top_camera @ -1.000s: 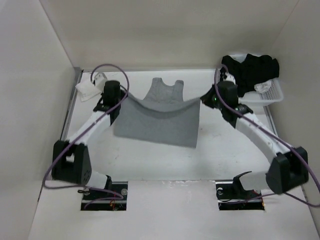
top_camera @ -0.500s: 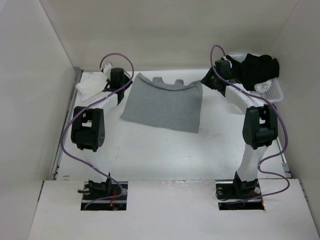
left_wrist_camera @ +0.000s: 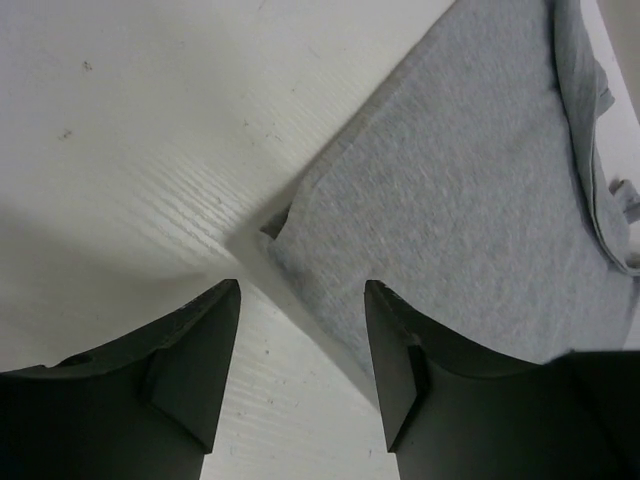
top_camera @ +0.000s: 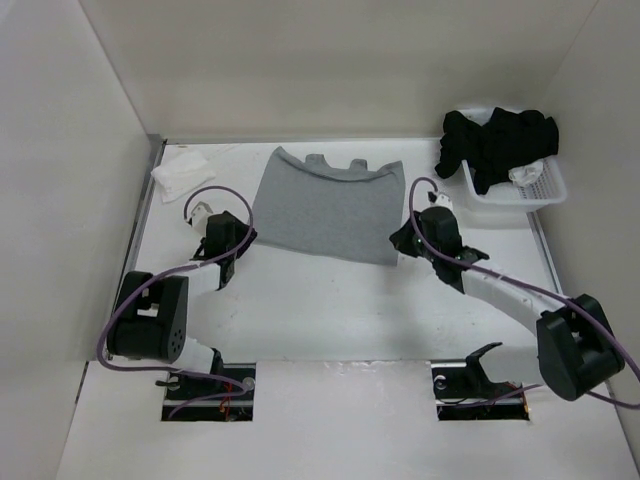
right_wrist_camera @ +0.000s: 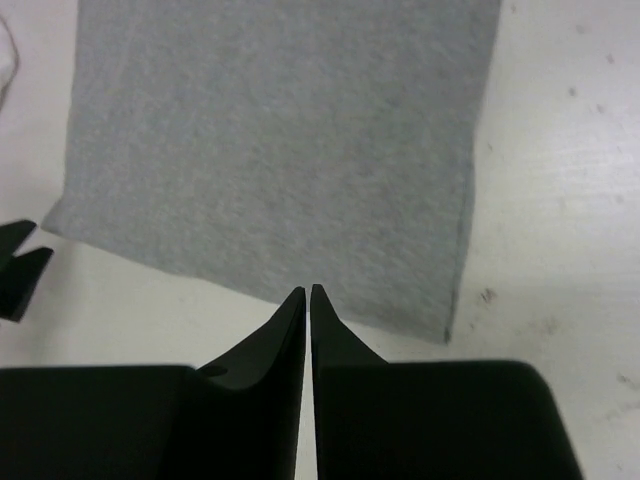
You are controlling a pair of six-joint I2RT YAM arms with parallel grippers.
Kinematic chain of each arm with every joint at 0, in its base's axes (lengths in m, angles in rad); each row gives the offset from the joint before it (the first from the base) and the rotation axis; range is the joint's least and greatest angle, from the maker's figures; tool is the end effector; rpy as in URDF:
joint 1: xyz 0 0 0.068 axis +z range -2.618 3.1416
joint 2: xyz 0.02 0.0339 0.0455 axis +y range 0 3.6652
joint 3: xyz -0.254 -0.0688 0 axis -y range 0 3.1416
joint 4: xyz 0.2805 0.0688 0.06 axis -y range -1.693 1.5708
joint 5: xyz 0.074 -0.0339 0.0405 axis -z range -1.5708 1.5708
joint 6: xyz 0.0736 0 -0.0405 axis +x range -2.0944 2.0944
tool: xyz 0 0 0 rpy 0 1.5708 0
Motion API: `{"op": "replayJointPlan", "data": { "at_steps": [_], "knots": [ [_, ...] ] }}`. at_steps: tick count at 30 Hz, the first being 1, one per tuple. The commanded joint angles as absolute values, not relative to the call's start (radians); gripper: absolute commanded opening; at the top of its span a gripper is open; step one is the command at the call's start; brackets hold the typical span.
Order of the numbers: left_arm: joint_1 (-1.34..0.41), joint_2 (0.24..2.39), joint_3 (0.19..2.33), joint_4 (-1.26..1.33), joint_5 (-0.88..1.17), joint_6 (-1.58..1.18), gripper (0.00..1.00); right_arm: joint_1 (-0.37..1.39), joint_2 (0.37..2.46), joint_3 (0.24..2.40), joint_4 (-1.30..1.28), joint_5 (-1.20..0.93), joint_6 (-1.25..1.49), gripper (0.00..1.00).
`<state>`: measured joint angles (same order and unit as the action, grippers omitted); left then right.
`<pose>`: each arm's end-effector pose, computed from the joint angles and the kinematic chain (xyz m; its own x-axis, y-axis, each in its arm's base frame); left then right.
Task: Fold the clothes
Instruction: Fold the tank top
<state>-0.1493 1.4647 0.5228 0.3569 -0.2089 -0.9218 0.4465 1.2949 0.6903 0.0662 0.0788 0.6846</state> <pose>0.3270 -0.0337 0.0939 -0.3097 -0.7415 -0.5951 -0.4504 0.6657 -0.5950 0.3112 0.1425 0.1722 -0.5920 0.4155 -0.6906 0.0062 0.8592 0.5116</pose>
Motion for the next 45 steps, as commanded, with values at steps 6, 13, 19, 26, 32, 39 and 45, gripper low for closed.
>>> {"op": "replayJointPlan", "data": {
  "at_steps": [6, 13, 19, 26, 32, 39, 45],
  "knots": [
    [-0.114, 1.580, 0.548, 0.505, -0.158, -0.979, 0.43, 0.418, 1.219, 0.460, 0.210, 0.127, 0.805, 0.33],
    [-0.117, 1.631, 0.565, 0.506, -0.186, -0.992, 0.23, 0.395, 1.292, 0.410, 0.264, 0.107, 0.899, 0.46],
    [-0.114, 1.638, 0.551, 0.506, -0.186, -1.005, 0.15, 0.395, 1.362, 0.399, 0.353, 0.062, 0.953, 0.47],
    [-0.114, 1.635, 0.549, 0.506, -0.186, -1.005, 0.11, 0.370, 1.456, 0.399, 0.442, 0.000, 1.008, 0.33],
    [-0.114, 1.635, 0.551, 0.512, -0.183, -1.005, 0.07, 0.375, 1.473, 0.405, 0.462, 0.026, 1.042, 0.08],
    [-0.145, 1.352, 0.525, 0.462, -0.169, -0.971, 0.00, 0.396, 1.199, 0.432, 0.364, 0.052, 0.948, 0.00],
    [-0.183, 0.814, 0.578, 0.148, -0.210, -0.907, 0.00, 0.520, 0.708, 0.622, -0.133, 0.216, 0.777, 0.00]
  ]
}}
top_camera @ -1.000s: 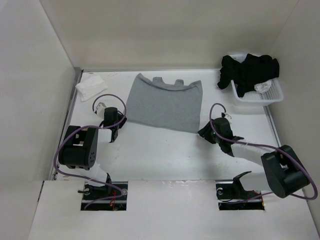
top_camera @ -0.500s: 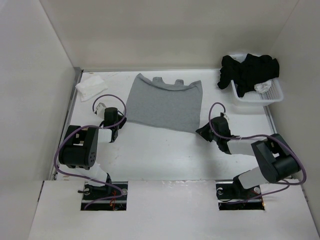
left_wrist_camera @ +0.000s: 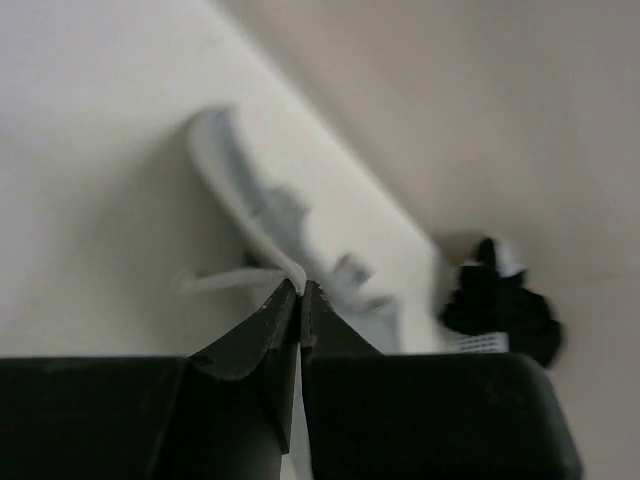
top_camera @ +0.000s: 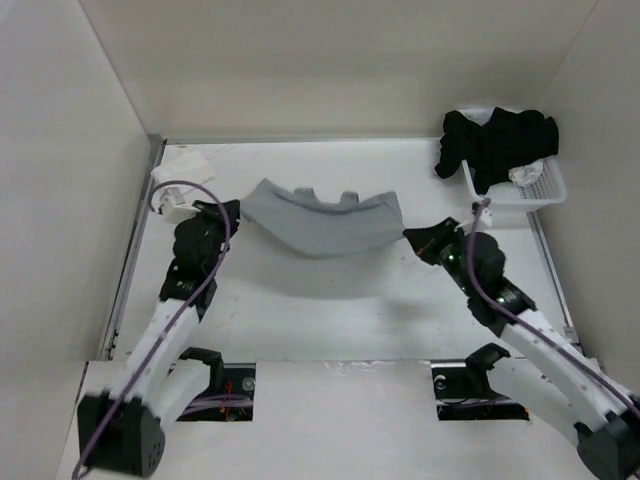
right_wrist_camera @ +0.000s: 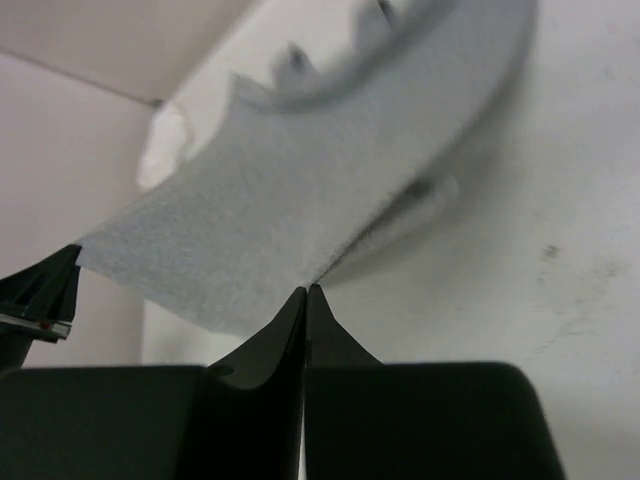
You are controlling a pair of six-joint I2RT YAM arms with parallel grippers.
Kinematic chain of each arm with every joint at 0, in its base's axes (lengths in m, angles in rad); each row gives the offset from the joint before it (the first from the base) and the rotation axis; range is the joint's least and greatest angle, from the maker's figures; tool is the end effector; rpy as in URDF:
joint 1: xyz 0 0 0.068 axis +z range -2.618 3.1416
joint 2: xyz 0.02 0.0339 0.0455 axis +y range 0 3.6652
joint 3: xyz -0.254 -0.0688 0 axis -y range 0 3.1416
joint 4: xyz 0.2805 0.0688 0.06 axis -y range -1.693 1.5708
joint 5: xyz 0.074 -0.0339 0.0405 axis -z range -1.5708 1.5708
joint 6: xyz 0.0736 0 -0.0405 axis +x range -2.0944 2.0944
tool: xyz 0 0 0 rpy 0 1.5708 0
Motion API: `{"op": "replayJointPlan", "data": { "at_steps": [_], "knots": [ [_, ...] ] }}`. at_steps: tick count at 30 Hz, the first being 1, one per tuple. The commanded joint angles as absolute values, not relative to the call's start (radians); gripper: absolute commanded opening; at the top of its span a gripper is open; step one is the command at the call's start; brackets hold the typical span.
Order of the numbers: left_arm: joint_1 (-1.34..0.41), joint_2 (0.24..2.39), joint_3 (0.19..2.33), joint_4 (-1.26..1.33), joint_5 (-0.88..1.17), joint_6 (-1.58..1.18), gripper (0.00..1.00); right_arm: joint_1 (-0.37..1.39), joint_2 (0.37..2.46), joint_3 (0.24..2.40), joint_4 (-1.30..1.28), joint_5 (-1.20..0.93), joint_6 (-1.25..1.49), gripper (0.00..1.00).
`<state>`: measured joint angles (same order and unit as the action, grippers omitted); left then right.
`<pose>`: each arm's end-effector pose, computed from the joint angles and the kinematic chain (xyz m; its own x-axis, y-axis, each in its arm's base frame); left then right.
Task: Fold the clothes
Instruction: Fold the tank top
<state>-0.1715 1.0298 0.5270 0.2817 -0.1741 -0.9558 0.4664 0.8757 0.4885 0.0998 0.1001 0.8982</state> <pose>0.3045 -0.0398 0.2165 -0.1259 -0.7946 -0.5939 -0.1756 0.6071 -0.7750 0.2542 0.1197 0.2165 -0.4408 0.6495 -0.6196 -0.0274 0.6802 0.7325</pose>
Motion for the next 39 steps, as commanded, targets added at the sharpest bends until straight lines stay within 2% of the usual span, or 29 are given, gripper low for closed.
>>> {"op": "replayJointPlan", "data": {
  "at_steps": [1, 6, 9, 13, 16, 18, 23, 28, 31, 35, 39],
  "knots": [
    [-0.192, 0.726, 0.606, 0.082, -0.213, -0.901, 0.00, 0.548, 0.651, 0.677, -0.214, 0.250, 0.749, 0.00],
    [-0.219, 0.462, 0.791, -0.197, -0.219, -0.838, 0.00, 0.737, 0.509, 0.940, -0.495, 0.417, 0.683, 0.00],
    [-0.223, 0.423, 0.865, -0.265, -0.212, -0.828, 0.01, 0.849, 0.508, 1.040, -0.575, 0.495, 0.681, 0.00],
    [-0.222, 0.463, 0.871, -0.273, -0.212, -0.813, 0.01, 0.923, 0.567, 1.052, -0.563, 0.537, 0.658, 0.00],
    [-0.212, 0.556, 0.804, -0.227, -0.206, -0.814, 0.02, 0.814, 0.670, 0.999, -0.474, 0.459, 0.629, 0.00],
    [-0.206, 0.645, 0.746, -0.161, -0.213, -0.815, 0.02, 0.687, 0.759, 0.950, -0.379, 0.328, 0.624, 0.00],
    [-0.153, 1.013, 0.696, 0.070, -0.204, -0.828, 0.02, 0.388, 1.110, 0.902, -0.086, 0.011, 0.661, 0.00],
    [-0.119, 1.438, 0.877, 0.227, -0.184, -0.871, 0.03, 0.248, 1.524, 1.113, -0.011, -0.093, 0.661, 0.00],
    [-0.107, 1.618, 1.056, 0.213, -0.152, -0.864, 0.03, 0.180, 1.672, 1.257, -0.024, -0.127, 0.661, 0.00],
    [-0.093, 1.723, 1.173, 0.170, -0.114, -0.851, 0.03, 0.134, 1.739, 1.356, -0.061, -0.167, 0.663, 0.00],
    [-0.088, 1.660, 1.067, 0.208, -0.107, -0.867, 0.04, 0.136, 1.674, 1.267, -0.045, -0.161, 0.664, 0.00]
  ]
}}
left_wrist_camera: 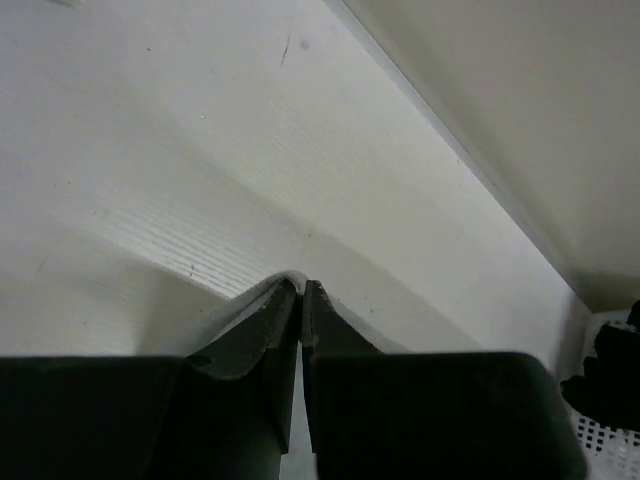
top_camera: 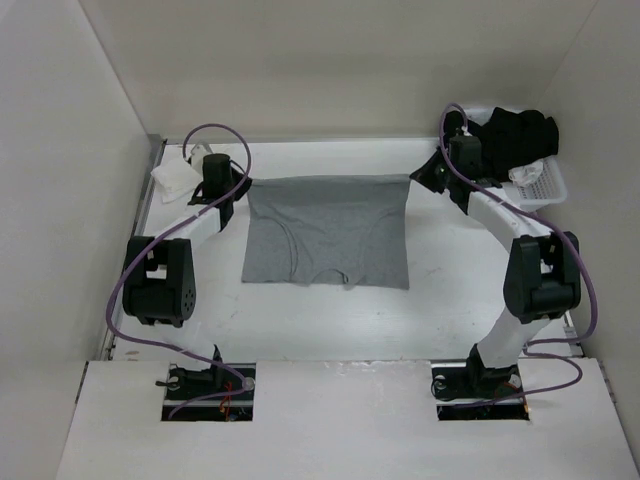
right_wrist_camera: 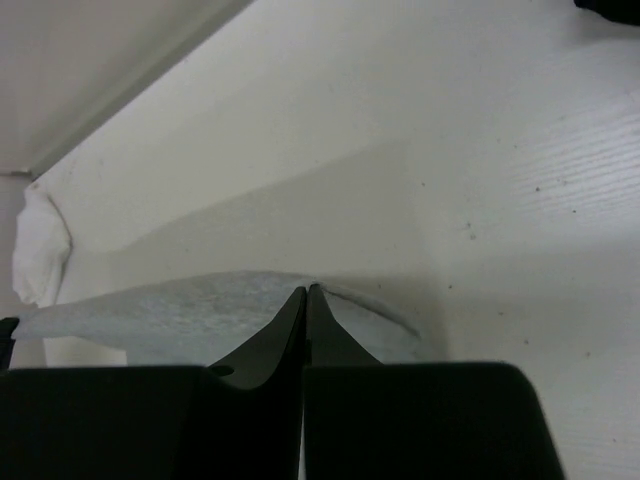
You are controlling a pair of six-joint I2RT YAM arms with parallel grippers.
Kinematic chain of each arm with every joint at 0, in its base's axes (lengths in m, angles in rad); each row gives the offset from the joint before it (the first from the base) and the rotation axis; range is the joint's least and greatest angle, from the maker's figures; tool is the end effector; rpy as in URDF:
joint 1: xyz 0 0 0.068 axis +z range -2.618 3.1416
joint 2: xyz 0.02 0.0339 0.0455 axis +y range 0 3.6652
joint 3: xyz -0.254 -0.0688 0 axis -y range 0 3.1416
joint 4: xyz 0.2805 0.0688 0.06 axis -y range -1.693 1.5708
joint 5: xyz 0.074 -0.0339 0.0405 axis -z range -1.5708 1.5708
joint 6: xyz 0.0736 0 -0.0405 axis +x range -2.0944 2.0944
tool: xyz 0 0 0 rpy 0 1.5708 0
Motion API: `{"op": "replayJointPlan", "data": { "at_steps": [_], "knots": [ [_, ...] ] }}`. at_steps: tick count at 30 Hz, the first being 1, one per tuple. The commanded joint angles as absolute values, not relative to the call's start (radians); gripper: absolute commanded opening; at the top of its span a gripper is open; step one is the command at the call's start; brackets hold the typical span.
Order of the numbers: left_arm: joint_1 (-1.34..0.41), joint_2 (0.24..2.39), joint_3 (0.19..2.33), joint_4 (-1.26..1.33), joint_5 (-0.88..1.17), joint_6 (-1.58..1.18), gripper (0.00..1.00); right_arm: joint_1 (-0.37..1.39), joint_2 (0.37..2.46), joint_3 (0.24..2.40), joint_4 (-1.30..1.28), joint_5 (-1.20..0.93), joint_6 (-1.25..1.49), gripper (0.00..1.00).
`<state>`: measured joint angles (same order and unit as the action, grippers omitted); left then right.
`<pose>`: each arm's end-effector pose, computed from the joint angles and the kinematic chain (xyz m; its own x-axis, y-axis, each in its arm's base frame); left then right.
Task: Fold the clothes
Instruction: Fold the tank top
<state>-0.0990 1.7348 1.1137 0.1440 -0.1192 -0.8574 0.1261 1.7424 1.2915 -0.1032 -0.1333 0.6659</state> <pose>0.4538 -0.0363 0.1821 -0.2938 -0.7253 -0.6226 -0.3501 0.6877 -0.6360 0.4620 0.0684 0.2182 -0.5568 0.5466 -0.6255 0.1363 0.8029 0.5803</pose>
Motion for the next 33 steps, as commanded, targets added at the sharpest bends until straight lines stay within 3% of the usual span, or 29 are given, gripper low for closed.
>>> {"op": "replayJointPlan", "data": {
  "at_steps": [1, 7, 18, 25, 28, 31, 33],
  "knots": [
    [-0.093, 1.623, 1.013, 0.233, -0.112, -0.871, 0.04, 0.136, 1.645, 1.222, -0.034, -0.153, 0.667, 0.00],
    [-0.090, 1.444, 0.743, 0.347, -0.110, -0.917, 0.04, 0.171, 1.435, 0.928, 0.066, -0.115, 0.707, 0.00],
    [-0.110, 1.171, 0.439, 0.387, -0.081, -0.868, 0.04, 0.222, 1.166, 0.574, 0.084, -0.025, 0.738, 0.00],
    [-0.136, 1.095, 0.261, 0.410, -0.077, -0.836, 0.08, 0.237, 1.141, 0.424, 0.090, -0.002, 0.782, 0.00],
    [-0.120, 1.065, 0.212, 0.400, -0.074, -0.838, 0.13, 0.239, 1.126, 0.387, 0.109, 0.002, 0.805, 0.10],
    [-0.097, 0.988, 0.193, 0.379, -0.042, -0.842, 0.27, 0.239, 1.095, 0.377, 0.104, 0.006, 0.807, 0.26],
    [-0.100, 0.905, 0.199, 0.350, -0.046, -0.844, 0.28, 0.226, 1.078, 0.379, 0.106, -0.002, 0.802, 0.36]
  ]
}}
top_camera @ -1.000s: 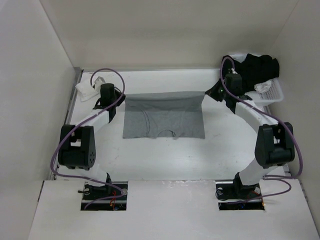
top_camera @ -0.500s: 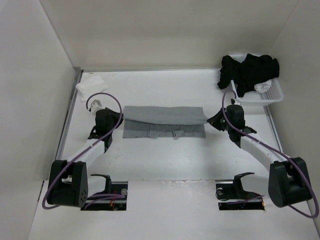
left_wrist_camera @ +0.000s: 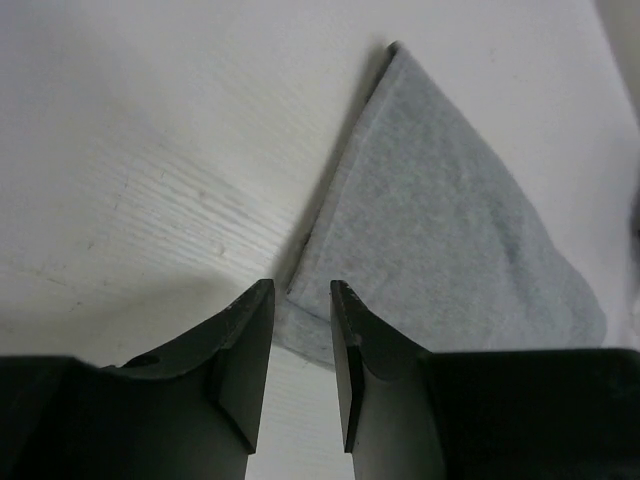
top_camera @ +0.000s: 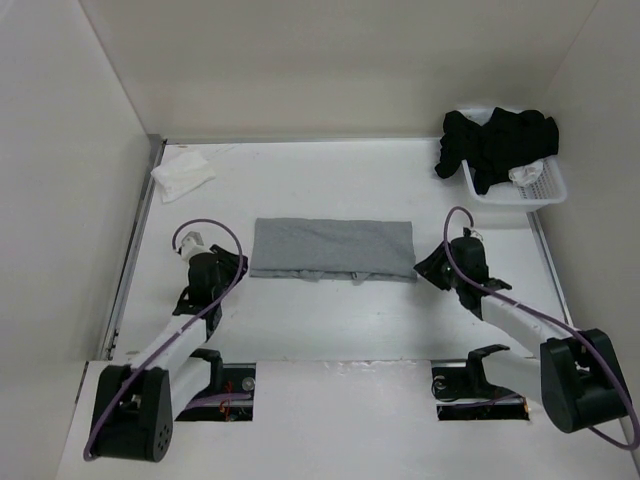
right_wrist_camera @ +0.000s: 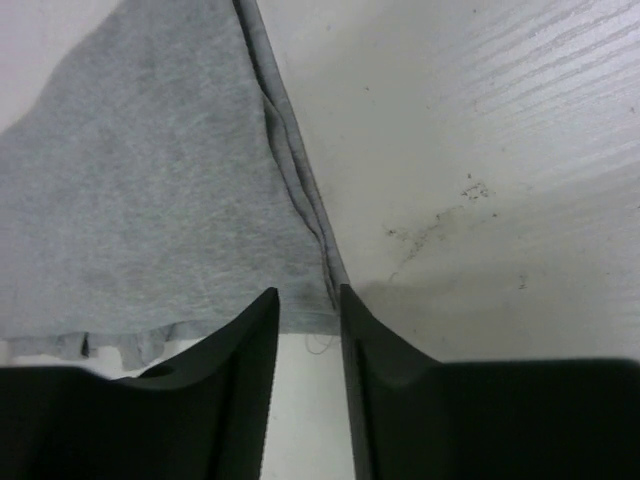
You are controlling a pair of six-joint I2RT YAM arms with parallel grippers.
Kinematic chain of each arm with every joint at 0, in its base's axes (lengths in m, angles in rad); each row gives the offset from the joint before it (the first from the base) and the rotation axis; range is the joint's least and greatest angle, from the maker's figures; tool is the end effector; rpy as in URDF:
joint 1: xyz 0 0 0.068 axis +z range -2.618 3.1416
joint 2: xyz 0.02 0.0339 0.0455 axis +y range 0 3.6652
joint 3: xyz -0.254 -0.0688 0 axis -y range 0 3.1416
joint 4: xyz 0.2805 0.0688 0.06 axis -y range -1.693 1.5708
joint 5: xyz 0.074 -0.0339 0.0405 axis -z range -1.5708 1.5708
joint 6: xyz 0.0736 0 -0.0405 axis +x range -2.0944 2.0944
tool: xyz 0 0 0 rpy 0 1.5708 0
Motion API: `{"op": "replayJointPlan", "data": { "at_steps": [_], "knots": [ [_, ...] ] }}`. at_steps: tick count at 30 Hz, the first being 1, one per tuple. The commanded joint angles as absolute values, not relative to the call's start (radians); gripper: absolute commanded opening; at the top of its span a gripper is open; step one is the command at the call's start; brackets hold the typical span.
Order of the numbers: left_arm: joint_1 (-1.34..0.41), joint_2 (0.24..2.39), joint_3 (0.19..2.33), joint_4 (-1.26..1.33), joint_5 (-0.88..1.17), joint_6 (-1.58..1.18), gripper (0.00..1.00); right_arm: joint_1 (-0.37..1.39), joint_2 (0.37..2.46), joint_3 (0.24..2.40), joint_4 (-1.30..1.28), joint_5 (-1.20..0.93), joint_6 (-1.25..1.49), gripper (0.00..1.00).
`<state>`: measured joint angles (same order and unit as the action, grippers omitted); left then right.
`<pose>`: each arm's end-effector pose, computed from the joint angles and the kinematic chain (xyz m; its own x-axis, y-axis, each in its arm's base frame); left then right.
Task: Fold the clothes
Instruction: Fold the tank top
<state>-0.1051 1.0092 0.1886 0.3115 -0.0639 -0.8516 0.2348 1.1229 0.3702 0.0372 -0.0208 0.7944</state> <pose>0.2477 -0.0214 0.0923 -0.3564 -0.7174 -0.5986 -0.3322 0.6961 -0.6364 0.2594 0.0636 0.0977 -0.6239 0.5842 -0.5191 0.2815 0.7877 0.5480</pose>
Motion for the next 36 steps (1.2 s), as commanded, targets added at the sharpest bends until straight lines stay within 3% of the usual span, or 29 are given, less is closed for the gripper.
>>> {"op": "replayJointPlan", "data": {
  "at_steps": [1, 4, 10, 15, 19, 20, 24, 28, 32, 36],
  "knots": [
    [-0.120, 0.875, 0.212, 0.336, -0.057, -0.845, 0.28, 0.220, 1.077, 0.386, 0.106, -0.002, 0.795, 0.39],
    [-0.258, 0.893, 0.276, 0.327, -0.110, -0.848, 0.28, 0.206, 1.147, 0.426, 0.120, -0.017, 0.773, 0.49],
    [-0.510, 1.170, 0.408, 0.466, -0.204, -0.836, 0.28, 0.183, 1.338, 0.457, 0.259, -0.126, 0.816, 0.48],
    [-0.539, 1.288, 0.430, 0.560, -0.160, -0.859, 0.27, 0.174, 1.422, 0.466, 0.324, -0.187, 0.887, 0.33],
    [-0.538, 1.286, 0.422, 0.583, -0.138, -0.861, 0.27, 0.165, 1.479, 0.488, 0.357, -0.207, 0.933, 0.07],
    [-0.538, 1.276, 0.417, 0.584, -0.134, -0.859, 0.27, 0.157, 1.476, 0.482, 0.376, -0.204, 0.948, 0.00],
    [-0.550, 1.235, 0.402, 0.581, -0.121, -0.862, 0.27, 0.119, 1.341, 0.439, 0.342, -0.128, 0.948, 0.00],
    [-0.590, 1.220, 0.397, 0.578, -0.109, -0.873, 0.28, 0.073, 1.113, 0.448, 0.151, -0.049, 0.873, 0.00],
    [-0.614, 1.192, 0.396, 0.575, -0.107, -0.882, 0.28, 0.087, 0.990, 0.570, -0.040, 0.047, 0.772, 0.00],
    [-0.631, 1.143, 0.393, 0.566, -0.094, -0.891, 0.28, 0.207, 0.985, 0.731, -0.171, 0.129, 0.674, 0.00]
  ]
}}
